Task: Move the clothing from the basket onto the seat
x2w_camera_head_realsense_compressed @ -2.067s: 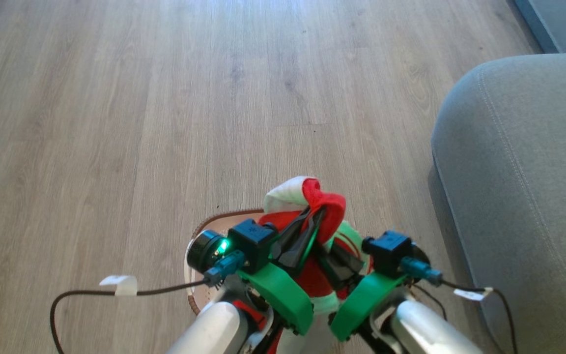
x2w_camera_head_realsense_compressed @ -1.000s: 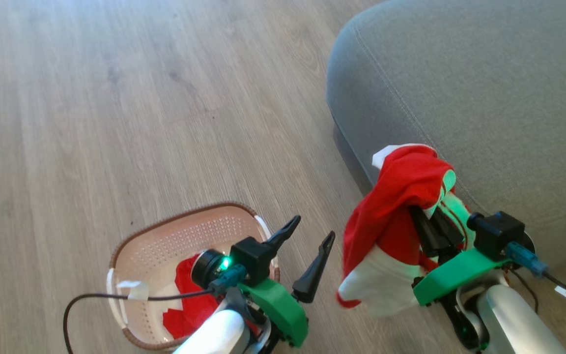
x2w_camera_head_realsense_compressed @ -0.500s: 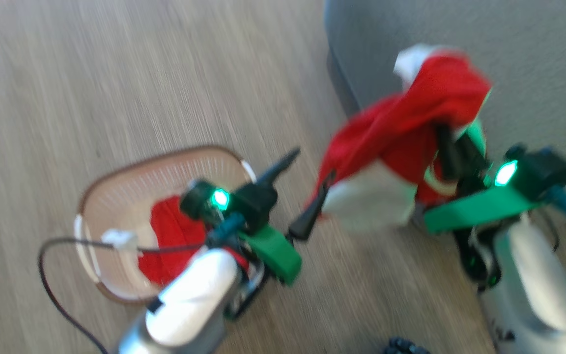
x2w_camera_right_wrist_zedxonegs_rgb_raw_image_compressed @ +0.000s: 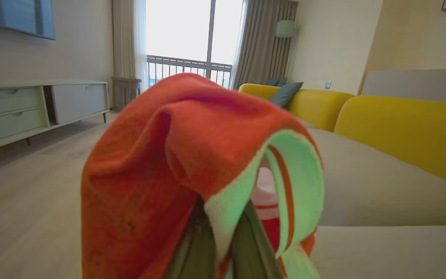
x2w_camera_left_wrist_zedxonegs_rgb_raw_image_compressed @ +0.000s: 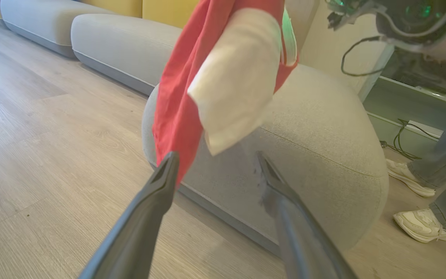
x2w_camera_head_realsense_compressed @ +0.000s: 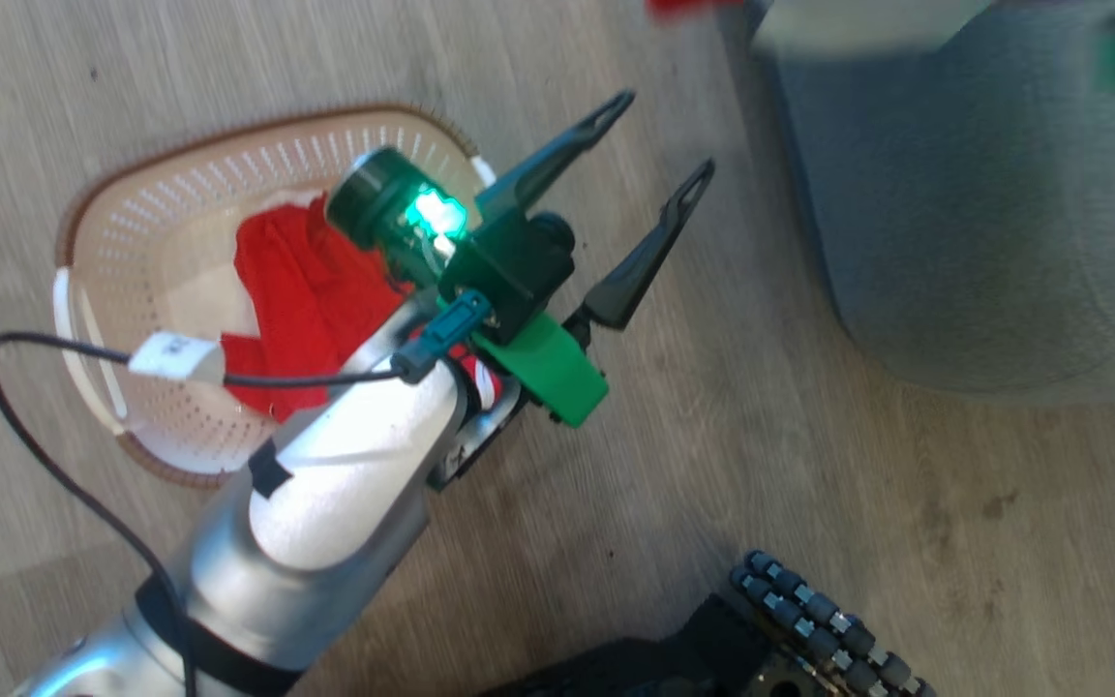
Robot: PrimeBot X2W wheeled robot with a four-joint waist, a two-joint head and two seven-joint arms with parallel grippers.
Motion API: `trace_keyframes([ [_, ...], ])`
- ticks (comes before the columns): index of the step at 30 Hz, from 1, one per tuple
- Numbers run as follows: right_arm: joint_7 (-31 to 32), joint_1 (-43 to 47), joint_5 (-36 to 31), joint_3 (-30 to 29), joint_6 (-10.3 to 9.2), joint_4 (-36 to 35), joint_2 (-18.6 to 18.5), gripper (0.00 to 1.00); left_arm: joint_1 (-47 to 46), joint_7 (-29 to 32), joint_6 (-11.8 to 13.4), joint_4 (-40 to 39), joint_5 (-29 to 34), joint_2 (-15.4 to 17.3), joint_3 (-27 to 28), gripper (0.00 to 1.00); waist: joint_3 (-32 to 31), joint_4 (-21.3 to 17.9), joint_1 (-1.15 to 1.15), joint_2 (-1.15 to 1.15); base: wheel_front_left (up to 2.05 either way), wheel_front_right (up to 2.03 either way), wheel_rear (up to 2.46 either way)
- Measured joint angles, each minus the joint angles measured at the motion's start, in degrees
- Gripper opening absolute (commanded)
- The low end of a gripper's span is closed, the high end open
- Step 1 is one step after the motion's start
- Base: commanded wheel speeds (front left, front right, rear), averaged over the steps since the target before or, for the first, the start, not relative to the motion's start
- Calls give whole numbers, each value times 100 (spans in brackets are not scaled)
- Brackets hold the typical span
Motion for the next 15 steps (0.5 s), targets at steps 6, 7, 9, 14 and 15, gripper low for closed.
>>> trace_keyframes([
  [6, 266, -1587, 214, -748, 0, 1215, -1035, 0, -58, -34, 23, -158, -1, 42, 40, 100, 193, 174, -2, 0, 0, 0, 0],
  [7, 389, -1865, 200, -928, 0, 1429, -1222, 0, -58, -38, 27, -176, -2, 43, 42, 100, 212, 215, -2, 0, 0, 0, 0],
  [9, 572, -2359, 85, -1248, 0, 1848, -1614, 0, -48, -40, 73, -203, -3, 60, 49, 100, 272, 296, -3, 0, 0, 0, 0],
  [14, 853, -2818, -259, -1746, 0, 2769, -1927, 0, 62, -55, 131, -342, -86, 140, 107, 100, 509, 415, -2, 0, 0, 0, 0],
  [15, 842, -2758, -305, -1780, 0, 2983, -1875, 0, 116, -55, 160, -364, -100, 165, 113, 100, 564, 426, -2, 0, 0, 0, 0],
])
